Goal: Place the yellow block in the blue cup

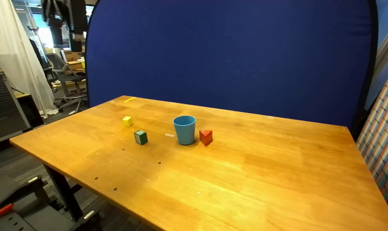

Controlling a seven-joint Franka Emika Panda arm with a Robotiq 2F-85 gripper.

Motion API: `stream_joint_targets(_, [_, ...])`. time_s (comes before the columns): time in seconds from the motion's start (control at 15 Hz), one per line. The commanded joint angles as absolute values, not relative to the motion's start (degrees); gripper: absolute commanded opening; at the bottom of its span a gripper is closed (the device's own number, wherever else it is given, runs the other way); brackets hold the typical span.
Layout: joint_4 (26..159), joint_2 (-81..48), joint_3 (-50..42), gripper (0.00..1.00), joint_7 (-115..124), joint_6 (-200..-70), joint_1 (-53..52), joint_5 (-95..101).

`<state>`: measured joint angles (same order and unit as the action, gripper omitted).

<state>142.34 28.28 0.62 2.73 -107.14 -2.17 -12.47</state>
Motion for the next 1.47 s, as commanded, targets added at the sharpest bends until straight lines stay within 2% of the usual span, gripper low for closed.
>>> stream_joint_targets(0.0, [133.42,13.43,2.04,1.0,2.96,-111.0,-3.54,-14.86])
stream_joint_targets(0.4, [118.7,-8.62,5.15,1.0,2.41,-113.93,-5.83,-15.69])
stream_joint_targets(0.87, [97.41,-32.65,6.4,1.0,6.36,-111.04,-7.99,-13.09])
stream_joint_targets(1.4, [80.17,-48.33,5.67,1.0,10.58,-105.56,-9.7,-11.75])
